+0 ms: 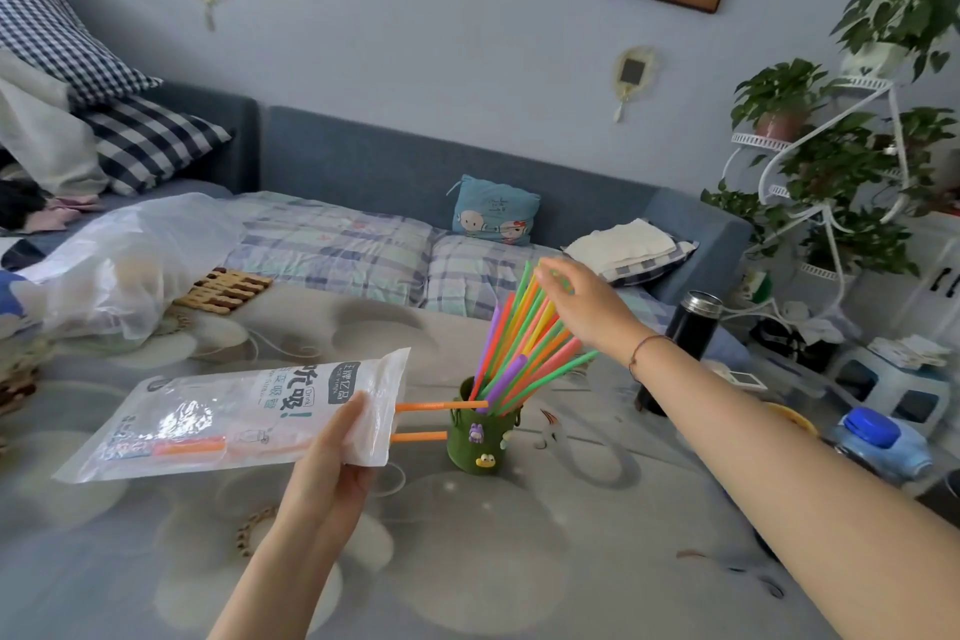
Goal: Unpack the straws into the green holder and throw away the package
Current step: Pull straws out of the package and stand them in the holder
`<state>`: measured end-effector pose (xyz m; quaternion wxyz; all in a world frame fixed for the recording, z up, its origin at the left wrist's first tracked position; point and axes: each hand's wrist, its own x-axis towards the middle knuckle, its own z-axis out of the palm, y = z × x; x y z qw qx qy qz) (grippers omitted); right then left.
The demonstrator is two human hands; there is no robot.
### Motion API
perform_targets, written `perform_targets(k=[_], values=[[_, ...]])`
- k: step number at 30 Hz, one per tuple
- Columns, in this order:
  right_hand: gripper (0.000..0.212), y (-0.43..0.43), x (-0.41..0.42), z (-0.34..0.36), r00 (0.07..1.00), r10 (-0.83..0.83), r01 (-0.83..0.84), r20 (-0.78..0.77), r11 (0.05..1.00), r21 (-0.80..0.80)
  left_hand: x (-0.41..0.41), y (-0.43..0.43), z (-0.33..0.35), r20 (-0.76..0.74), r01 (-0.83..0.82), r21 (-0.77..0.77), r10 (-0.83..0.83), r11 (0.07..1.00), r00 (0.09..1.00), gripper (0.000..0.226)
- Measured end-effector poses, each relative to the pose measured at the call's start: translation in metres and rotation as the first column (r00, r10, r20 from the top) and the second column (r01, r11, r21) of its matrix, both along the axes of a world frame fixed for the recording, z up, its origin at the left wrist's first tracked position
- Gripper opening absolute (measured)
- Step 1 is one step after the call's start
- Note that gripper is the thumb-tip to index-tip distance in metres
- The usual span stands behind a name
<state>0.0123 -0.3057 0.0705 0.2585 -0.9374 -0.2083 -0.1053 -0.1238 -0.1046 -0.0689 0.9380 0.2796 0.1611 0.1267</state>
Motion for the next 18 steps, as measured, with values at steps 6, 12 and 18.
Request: perform_targets(k=[6,12,18], values=[[0.028,0.012,-0.059,-0.012,0.934,0.016,-0.204,0.358,0.845,0.495,0.003,0.000,-0.004,-0.011,-0.022,0.001,0.022,1.000,1.000,0.046],[0.027,0.031,-0.114,-0.087,0.951,0.159,-0.304,0.267,0.646,0.700,0.003,-0.002,-0.005,-0.012,-0.057,0.020,0.057,0.998,0.998,0.047],[0.039,0.051,-0.111,-0.142,0.982,0.163,0.002,-0.094,0.492,0.871,-0.002,-0.006,-0.006,0.006,-0.148,0.176,0.149,0.973,0.989,0.046]])
